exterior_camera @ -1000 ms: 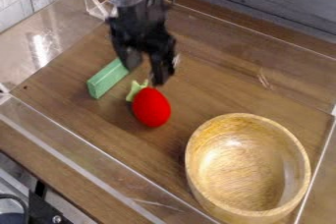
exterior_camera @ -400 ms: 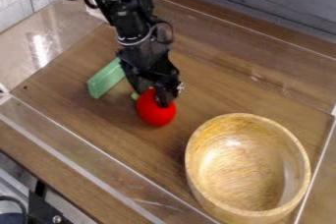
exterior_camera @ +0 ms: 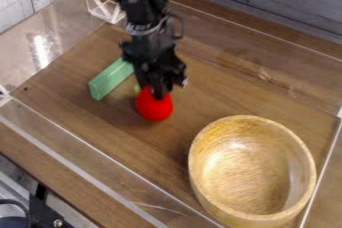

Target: Move the red object to the right side of the table

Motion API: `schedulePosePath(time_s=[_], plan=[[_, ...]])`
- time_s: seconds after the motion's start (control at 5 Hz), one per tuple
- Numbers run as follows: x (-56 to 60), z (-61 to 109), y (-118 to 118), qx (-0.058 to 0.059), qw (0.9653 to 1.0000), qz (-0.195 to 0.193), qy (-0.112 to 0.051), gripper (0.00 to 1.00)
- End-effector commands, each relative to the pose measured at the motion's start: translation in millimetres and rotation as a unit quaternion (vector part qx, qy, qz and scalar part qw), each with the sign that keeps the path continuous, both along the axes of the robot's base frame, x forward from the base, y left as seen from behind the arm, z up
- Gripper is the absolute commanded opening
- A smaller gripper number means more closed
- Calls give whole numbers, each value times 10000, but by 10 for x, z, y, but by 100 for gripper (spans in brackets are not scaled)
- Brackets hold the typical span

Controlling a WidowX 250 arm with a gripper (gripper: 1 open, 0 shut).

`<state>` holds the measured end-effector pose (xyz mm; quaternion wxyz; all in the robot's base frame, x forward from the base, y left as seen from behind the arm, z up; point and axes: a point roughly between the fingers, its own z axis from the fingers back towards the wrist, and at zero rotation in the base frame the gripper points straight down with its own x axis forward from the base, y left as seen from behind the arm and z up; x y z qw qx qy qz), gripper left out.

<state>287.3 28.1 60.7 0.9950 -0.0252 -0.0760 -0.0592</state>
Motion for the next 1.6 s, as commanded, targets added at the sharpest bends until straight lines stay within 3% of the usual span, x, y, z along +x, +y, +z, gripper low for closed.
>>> schedulePosePath(time_s=[0.0,0.4,0.6,1.0,1.2,1.4], plan=[[268,445,-308,263,9988,-183,-363,0],[469,514,-760,522,9966,394,-506,0],[460,513,-893,629,9948,587,-538,0],[825,389,-839,418,9943,790,-576,0],[864,384,-871,292,9937,916,-571,100],[894,383,-893,181,9928,1036,-571,100]])
